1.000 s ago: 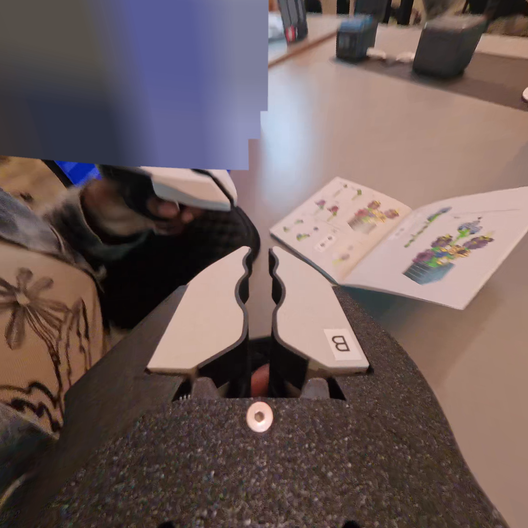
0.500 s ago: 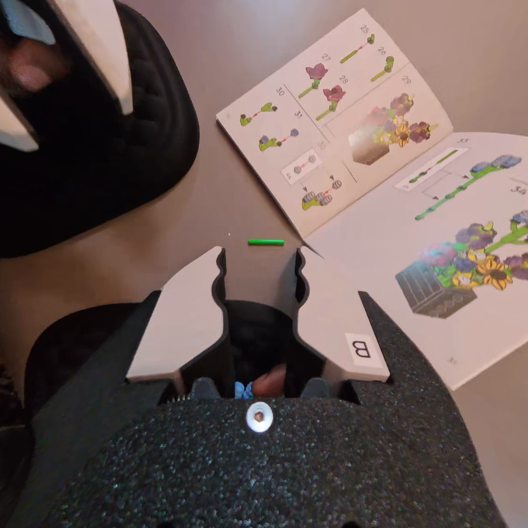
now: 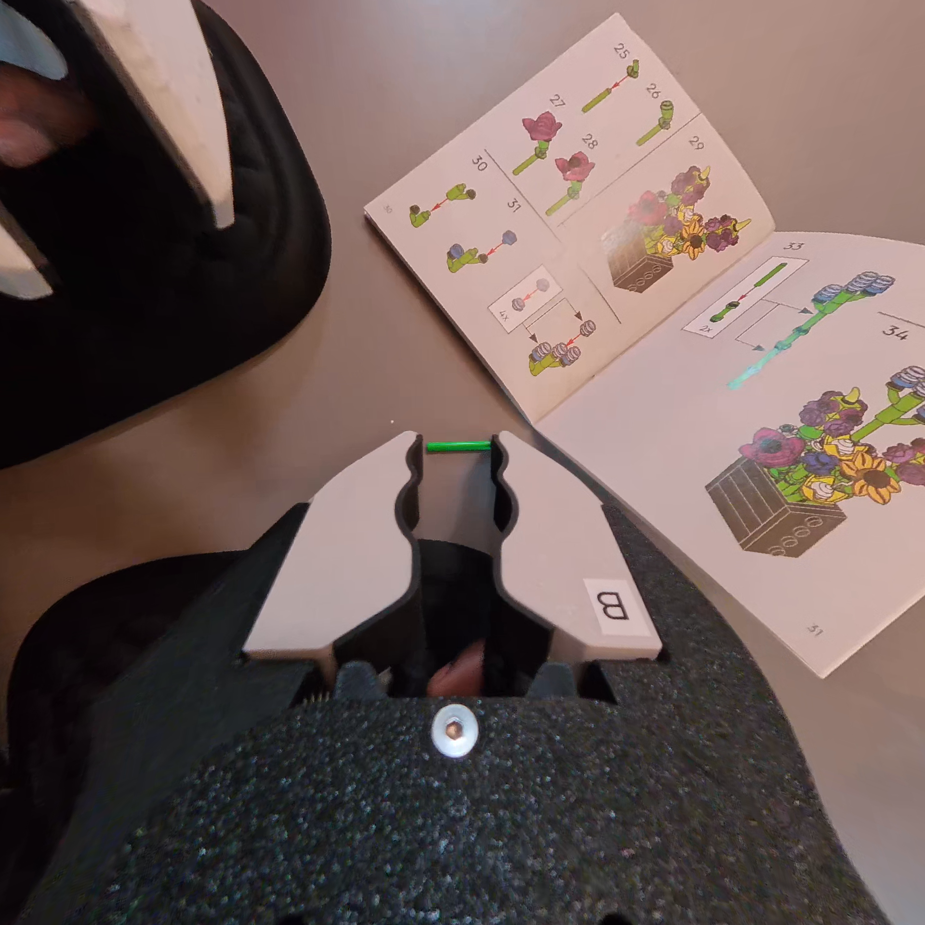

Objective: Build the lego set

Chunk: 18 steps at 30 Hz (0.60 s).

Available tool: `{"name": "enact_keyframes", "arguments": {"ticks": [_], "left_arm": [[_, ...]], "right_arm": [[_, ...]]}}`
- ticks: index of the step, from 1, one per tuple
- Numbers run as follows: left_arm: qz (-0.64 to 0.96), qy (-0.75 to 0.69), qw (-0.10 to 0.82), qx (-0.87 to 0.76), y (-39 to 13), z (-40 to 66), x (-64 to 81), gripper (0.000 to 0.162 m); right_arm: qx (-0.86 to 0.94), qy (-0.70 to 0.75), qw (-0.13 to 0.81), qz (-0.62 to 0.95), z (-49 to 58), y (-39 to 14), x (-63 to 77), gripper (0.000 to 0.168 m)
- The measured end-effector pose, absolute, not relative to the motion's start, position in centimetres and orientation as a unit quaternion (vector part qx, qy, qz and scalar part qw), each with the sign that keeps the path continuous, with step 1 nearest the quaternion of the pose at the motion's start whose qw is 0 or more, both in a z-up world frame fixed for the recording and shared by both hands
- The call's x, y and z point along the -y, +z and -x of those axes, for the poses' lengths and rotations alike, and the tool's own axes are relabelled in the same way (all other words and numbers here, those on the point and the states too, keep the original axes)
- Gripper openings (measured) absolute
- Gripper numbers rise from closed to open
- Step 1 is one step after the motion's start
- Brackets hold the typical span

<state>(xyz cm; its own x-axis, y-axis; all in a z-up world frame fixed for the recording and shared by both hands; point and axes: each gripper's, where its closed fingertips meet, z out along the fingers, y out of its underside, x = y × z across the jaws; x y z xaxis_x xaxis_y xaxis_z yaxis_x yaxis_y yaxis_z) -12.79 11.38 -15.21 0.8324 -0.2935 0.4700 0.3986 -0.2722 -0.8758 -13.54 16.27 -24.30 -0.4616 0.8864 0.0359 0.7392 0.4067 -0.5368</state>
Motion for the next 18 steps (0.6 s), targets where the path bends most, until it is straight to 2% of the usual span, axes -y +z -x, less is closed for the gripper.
{"name": "enact_keyframes", "arguments": {"ticks": [18], "left_arm": [[0.746,-0.289,0.599,0.036,-15.30,12.74,-11.40,0.021]], "right_arm": [[0.815,0.247,0.160,0.500,13.18,-23.86,-16.27,0.023]]}}
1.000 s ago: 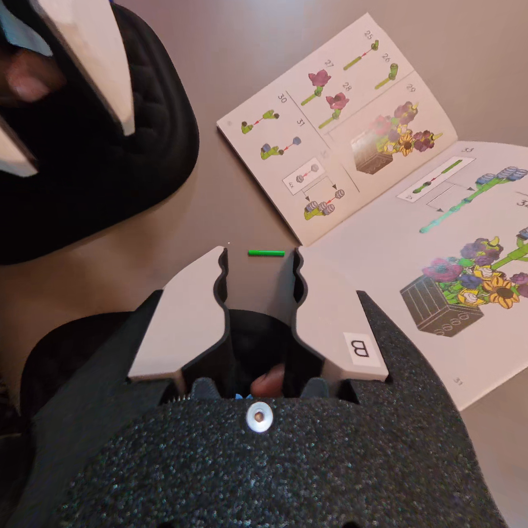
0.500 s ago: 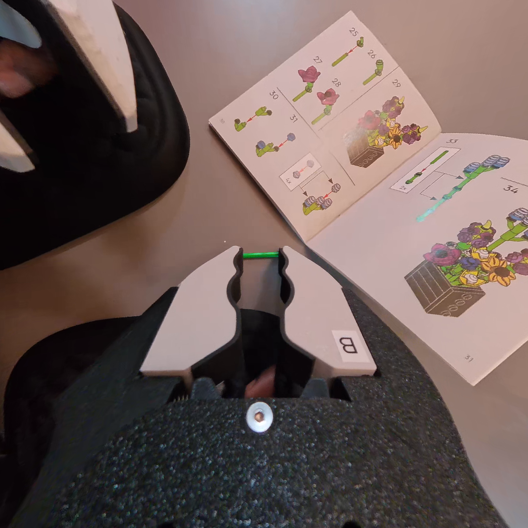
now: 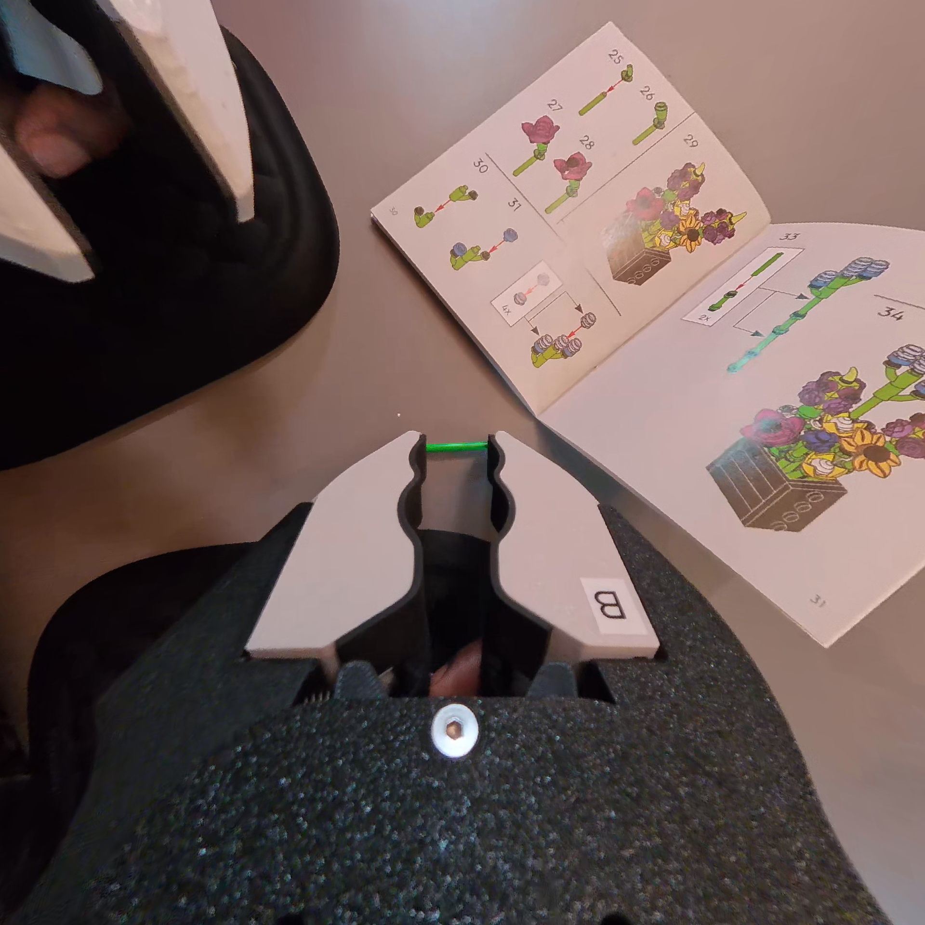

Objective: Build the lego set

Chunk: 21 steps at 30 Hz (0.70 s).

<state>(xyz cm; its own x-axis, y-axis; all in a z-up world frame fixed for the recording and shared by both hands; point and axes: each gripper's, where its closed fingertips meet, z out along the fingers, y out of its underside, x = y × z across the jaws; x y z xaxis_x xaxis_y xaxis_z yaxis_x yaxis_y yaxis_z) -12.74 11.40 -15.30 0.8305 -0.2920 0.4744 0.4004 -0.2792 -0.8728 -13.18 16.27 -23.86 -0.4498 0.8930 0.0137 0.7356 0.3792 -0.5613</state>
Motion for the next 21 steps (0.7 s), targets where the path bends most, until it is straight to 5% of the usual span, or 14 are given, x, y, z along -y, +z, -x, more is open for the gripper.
{"name": "enact_keyframes", "arguments": {"ticks": [21], "left_arm": [[0.760,-0.274,0.589,0.027,-15.8,12.4,-11.5,0.021]], "right_arm": [[0.812,0.282,0.177,0.480,7.0,-19.8,-18.7,0.023]]}}
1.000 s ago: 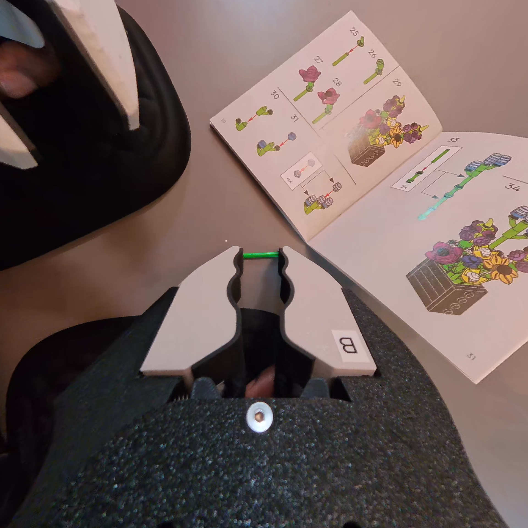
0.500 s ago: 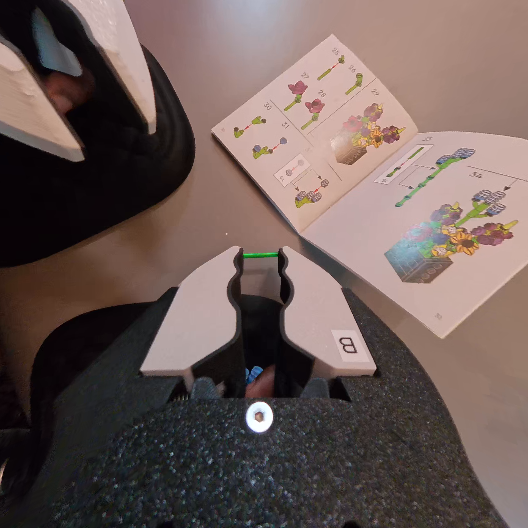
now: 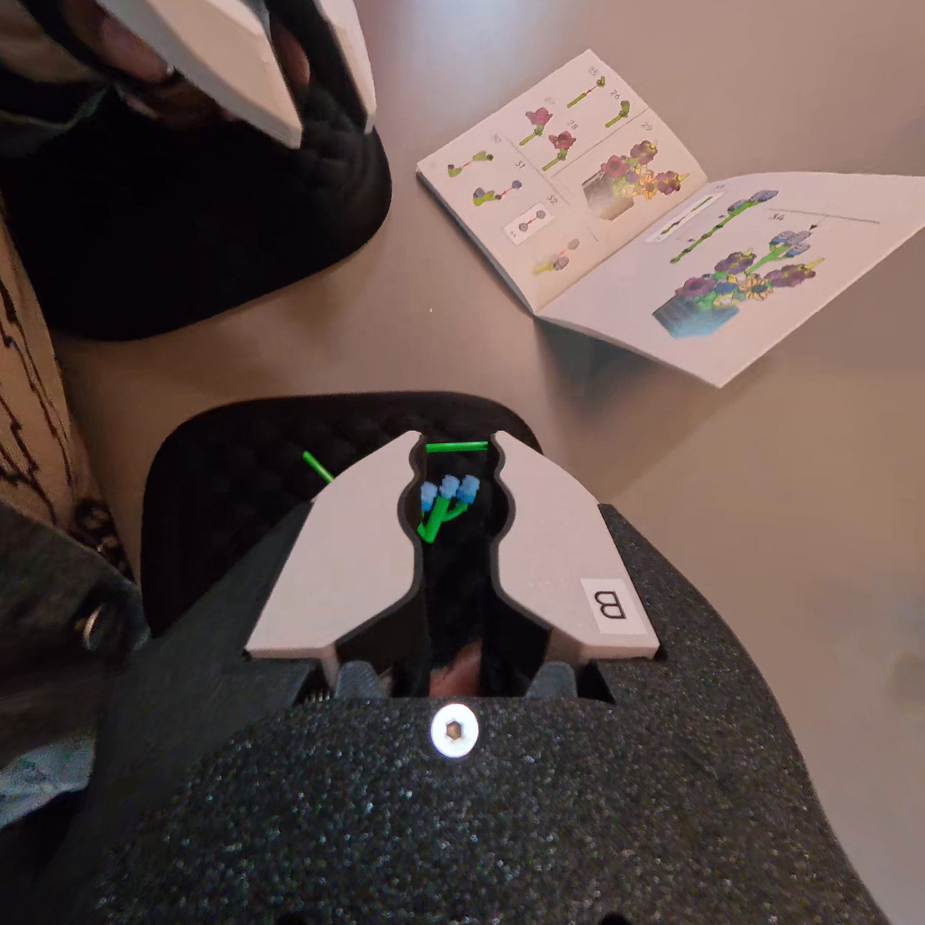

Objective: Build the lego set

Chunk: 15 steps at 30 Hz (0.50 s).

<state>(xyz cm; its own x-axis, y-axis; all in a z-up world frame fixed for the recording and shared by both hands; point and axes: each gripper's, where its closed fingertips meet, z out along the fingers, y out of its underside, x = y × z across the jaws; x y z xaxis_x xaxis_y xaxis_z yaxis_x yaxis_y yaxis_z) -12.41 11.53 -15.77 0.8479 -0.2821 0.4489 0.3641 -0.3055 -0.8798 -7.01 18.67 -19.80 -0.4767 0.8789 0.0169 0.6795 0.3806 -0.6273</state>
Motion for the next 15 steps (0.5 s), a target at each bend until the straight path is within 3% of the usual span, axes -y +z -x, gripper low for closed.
{"name": "enact_keyframes", "arguments": {"ticks": [15], "left_arm": [[0.774,-0.255,0.579,0.013,-16.2,12.0,-11.7,0.021]], "right_arm": [[0.849,0.299,0.168,0.401,6.2,-20.7,-17.1,0.023]]}}
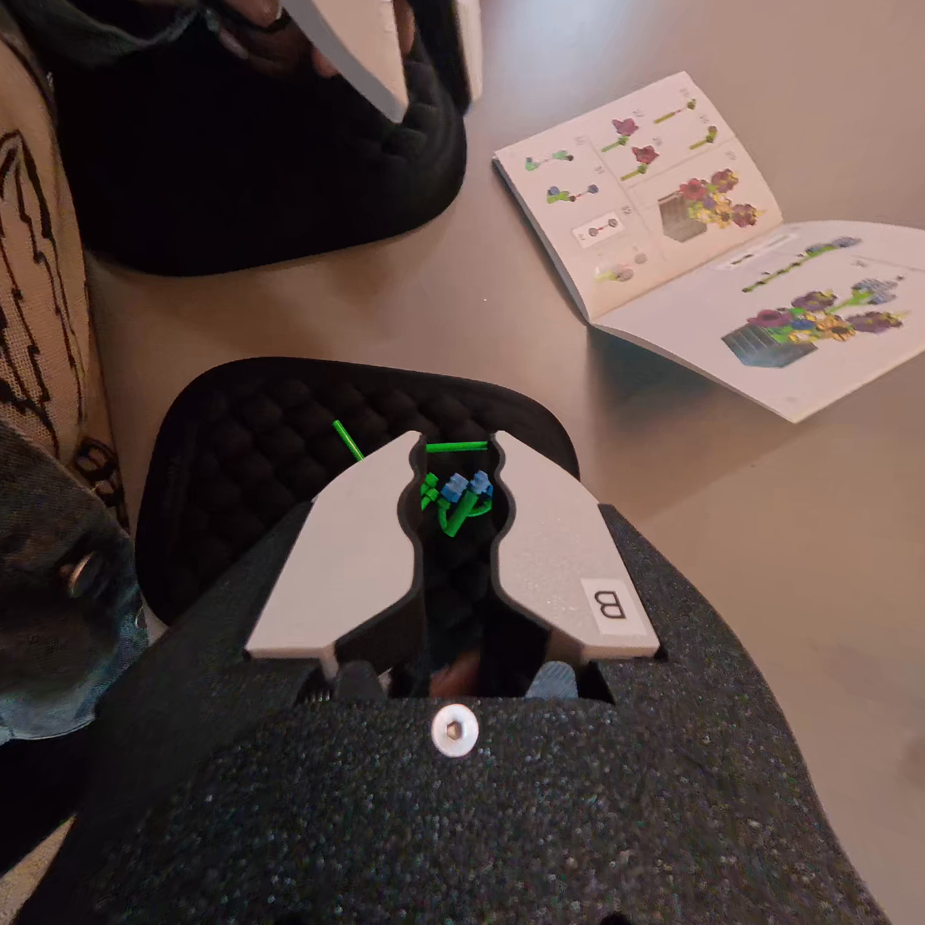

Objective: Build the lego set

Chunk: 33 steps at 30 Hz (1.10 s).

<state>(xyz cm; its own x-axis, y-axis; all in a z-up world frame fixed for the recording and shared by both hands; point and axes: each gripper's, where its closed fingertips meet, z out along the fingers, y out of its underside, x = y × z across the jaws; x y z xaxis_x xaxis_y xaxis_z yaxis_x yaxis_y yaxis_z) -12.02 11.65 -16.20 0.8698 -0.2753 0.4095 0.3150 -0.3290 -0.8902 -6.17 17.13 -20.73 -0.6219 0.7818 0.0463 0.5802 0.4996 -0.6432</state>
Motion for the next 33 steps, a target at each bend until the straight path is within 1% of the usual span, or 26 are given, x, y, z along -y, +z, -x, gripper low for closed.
{"name": "enact_keyframes", "arguments": {"ticks": [11,19,24,27,33], "left_arm": [[0.781,-0.249,0.573,0.011,-16.5,12.0,-11.8,0.021],[0.784,-0.248,0.570,0.009,-16.6,11.9,-11.8,0.021],[0.787,-0.244,0.567,0.006,-16.7,11.8,-11.8,0.021],[0.789,-0.240,0.565,0.002,-16.8,11.7,-11.9,0.021],[0.788,-0.223,0.574,-0.012,-16.5,11.5,-11.8,0.021]], "right_arm": [[0.870,0.283,0.146,0.376,5.8,-22.0,-16.8,0.023],[0.863,0.296,0.145,0.384,5.7,-21.8,-16.8,0.032],[0.844,0.326,0.156,0.396,5.9,-20.7,-16.8,0.036],[0.845,0.323,0.154,0.397,5.7,-21.0,-16.8,0.039],[0.819,0.352,0.198,0.407,6.1,-19.7,-17.3,0.040]]}}
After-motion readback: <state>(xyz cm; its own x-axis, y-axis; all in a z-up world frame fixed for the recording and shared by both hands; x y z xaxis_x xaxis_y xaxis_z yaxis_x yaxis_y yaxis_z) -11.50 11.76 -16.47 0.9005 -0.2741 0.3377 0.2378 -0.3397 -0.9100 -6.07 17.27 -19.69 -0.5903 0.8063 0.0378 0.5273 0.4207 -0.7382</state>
